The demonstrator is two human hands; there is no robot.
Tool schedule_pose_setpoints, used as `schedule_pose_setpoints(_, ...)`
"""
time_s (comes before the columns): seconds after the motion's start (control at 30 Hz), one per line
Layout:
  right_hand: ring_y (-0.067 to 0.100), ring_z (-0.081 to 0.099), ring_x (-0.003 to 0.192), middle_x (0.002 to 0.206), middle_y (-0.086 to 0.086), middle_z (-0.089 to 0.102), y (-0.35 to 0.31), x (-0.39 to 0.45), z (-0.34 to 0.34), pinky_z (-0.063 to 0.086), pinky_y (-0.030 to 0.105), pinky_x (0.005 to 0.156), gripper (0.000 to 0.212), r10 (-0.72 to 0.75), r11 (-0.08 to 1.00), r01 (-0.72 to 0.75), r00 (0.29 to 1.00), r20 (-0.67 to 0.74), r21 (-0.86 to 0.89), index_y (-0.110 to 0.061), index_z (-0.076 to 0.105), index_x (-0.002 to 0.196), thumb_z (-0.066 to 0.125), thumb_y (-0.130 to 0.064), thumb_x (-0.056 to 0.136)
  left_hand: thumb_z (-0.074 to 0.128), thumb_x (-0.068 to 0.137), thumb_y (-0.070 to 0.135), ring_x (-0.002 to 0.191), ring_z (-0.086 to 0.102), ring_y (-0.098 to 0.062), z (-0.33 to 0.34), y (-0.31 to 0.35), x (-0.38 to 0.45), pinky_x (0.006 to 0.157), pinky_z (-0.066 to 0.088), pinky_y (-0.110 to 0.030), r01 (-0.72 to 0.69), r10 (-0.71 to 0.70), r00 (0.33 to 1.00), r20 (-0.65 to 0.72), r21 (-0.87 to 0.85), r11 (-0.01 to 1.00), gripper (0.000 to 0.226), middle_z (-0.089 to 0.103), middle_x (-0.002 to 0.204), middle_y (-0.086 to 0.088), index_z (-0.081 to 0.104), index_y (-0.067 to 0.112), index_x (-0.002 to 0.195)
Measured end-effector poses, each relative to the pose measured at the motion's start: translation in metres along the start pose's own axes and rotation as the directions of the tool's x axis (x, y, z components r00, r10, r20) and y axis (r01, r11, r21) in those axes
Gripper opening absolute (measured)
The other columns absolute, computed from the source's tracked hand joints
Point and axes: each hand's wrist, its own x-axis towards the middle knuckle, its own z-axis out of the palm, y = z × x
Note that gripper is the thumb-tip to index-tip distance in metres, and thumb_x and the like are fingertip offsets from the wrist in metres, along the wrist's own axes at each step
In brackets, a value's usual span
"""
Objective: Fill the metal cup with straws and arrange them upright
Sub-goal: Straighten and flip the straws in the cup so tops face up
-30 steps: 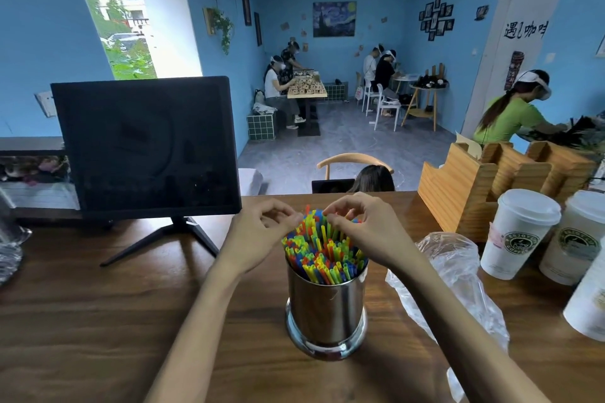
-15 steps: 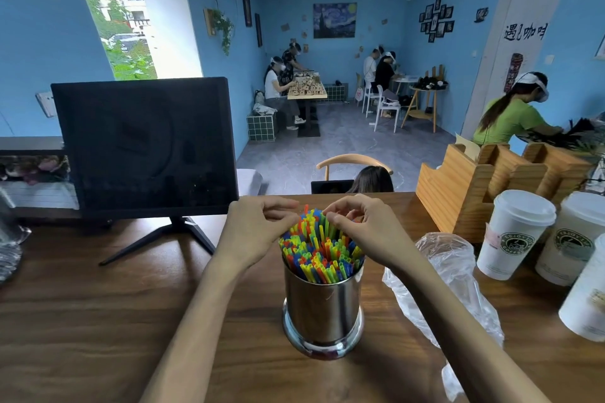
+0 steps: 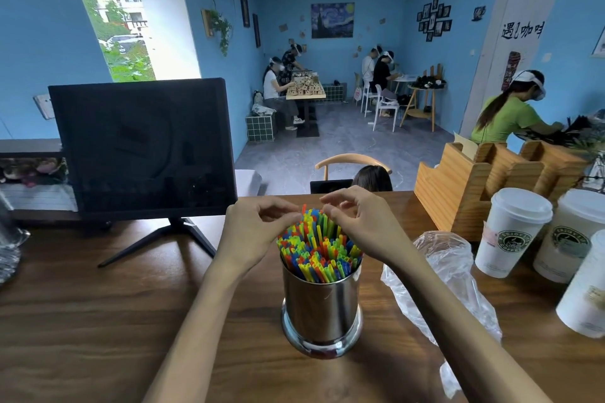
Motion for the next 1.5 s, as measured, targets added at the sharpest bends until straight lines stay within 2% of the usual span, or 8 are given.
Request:
schedule_pose_setpoints(0.17, 0.011, 0.043, 0.138, 0.151, -0.008, 0.049, -0.002, 0.006, 0.007, 0.035, 0.036, 0.115, 0.040, -0.096, 0.986, 0.129, 0.957, 0.273, -0.108, -0.028, 0.052, 0.146, 0.046, -0.032, 0.107, 0.087, 0.078, 0.025, 0.080, 0.071, 0.001, 0.002, -0.006, -0.005, 0.065, 0.057, -0.018, 0.075, -0.075, 0.997, 0.000, -0.051, 0.996, 0.019, 0.074, 0.091, 0.012, 0.080, 0.025, 0.096)
schedule_pose_setpoints(0.33, 0.011, 0.049, 0.131, 0.144, -0.006, 0.054, -0.003, 0.007, 0.005, 0.042, 0.033, 0.108, 0.036, -0.058, 0.988, 0.097, 0.954, 0.294, -0.122, -0.024, 0.059, 0.139, 0.042, -0.032, 0.108, 0.079, 0.085, 0.033, 0.084, 0.066, 0.008, 0.004, -0.009, -0.007, 0.063, 0.052, -0.010, 0.103, -0.105, 0.993, -0.045, -0.052, 0.993, 0.014, 0.071, 0.094, 0.015, 0.076, 0.028, 0.097)
schedule_pose_setpoints(0.57, 0.016, 0.055, 0.123, 0.133, 0.001, 0.062, -0.006, 0.023, 0.009, 0.045, 0.034, 0.104, 0.033, 0.000, 0.995, 0.026, 0.964, 0.264, -0.095, -0.019, 0.066, 0.131, 0.044, -0.026, 0.106, 0.065, 0.097, 0.036, 0.096, 0.067, -0.008, 0.010, -0.005, 0.001, 0.088, 0.061, -0.037, 0.155, -0.162, 0.985, -0.052, -0.117, 0.981, 0.009, 0.068, 0.096, 0.019, 0.070, 0.031, 0.103)
schedule_pose_setpoints(0.77, 0.010, 0.062, 0.096, 0.113, 0.001, 0.073, -0.008, 0.039, 0.009, 0.048, 0.016, 0.072, 0.023, 0.040, 0.993, -0.008, 0.959, 0.280, -0.114, -0.020, 0.075, 0.114, 0.058, -0.028, 0.101, 0.064, 0.098, 0.034, 0.099, 0.064, -0.002, 0.009, -0.011, -0.001, 0.091, 0.060, -0.039, 0.183, -0.187, 0.982, -0.039, -0.080, 0.980, 0.012, 0.068, 0.099, 0.021, 0.072, 0.030, 0.106)
schedule_pose_setpoints(1.03, 0.004, 0.068, 0.089, 0.090, -0.007, 0.076, -0.008, 0.053, 0.002, 0.055, 0.026, 0.083, 0.007, 0.061, 0.998, -0.050, 0.949, 0.310, -0.044, -0.021, 0.081, 0.090, 0.075, -0.025, 0.090, 0.064, 0.098, 0.031, 0.098, 0.064, -0.001, 0.006, -0.014, -0.008, 0.087, 0.059, -0.038, 0.190, -0.193, 0.980, -0.045, -0.063, 0.980, 0.015, 0.071, 0.099, 0.018, 0.076, 0.025, 0.105)
schedule_pose_setpoints(1.23, 0.006, 0.068, 0.089, 0.091, -0.003, 0.077, -0.008, 0.062, 0.000, 0.053, 0.024, 0.080, 0.009, 0.024, 0.999, -0.010, 0.936, 0.351, -0.043, -0.016, 0.080, 0.095, 0.073, -0.020, 0.091, 0.063, 0.099, 0.027, 0.094, 0.063, -0.006, 0.005, -0.010, -0.002, 0.084, 0.054, -0.028, 0.198, -0.202, 0.976, -0.078, -0.057, 0.979, 0.016, 0.069, 0.096, 0.015, 0.075, 0.022, 0.108)
schedule_pose_setpoints(1.33, 0.008, 0.069, 0.091, 0.092, -0.004, 0.077, -0.005, 0.067, 0.004, 0.057, 0.031, 0.086, 0.013, 0.037, 0.996, -0.005, 0.924, 0.381, -0.087, -0.020, 0.081, 0.092, 0.068, -0.015, 0.089, 0.057, 0.102, 0.031, 0.096, 0.062, -0.003, 0.011, -0.004, 0.005, 0.079, 0.050, -0.018, 0.235, -0.235, 0.972, 0.015, -0.019, 0.972, 0.024, 0.069, 0.102, 0.013, 0.074, 0.021, 0.116)
schedule_pose_setpoints(1.5, 0.011, 0.067, 0.093, 0.100, -0.002, 0.076, -0.004, 0.068, 0.004, 0.054, 0.026, 0.080, 0.014, -0.003, 0.990, 0.062, 0.909, 0.418, -0.127, -0.020, 0.080, 0.102, 0.069, -0.020, 0.093, 0.045, 0.106, 0.044, 0.104, 0.069, -0.012, 0.024, 0.002, 0.011, 0.084, 0.054, -0.023, 0.360, -0.366, 0.903, 0.225, 0.067, 0.930, 0.038, 0.074, 0.113, 0.003, 0.072, 0.022, 0.120)
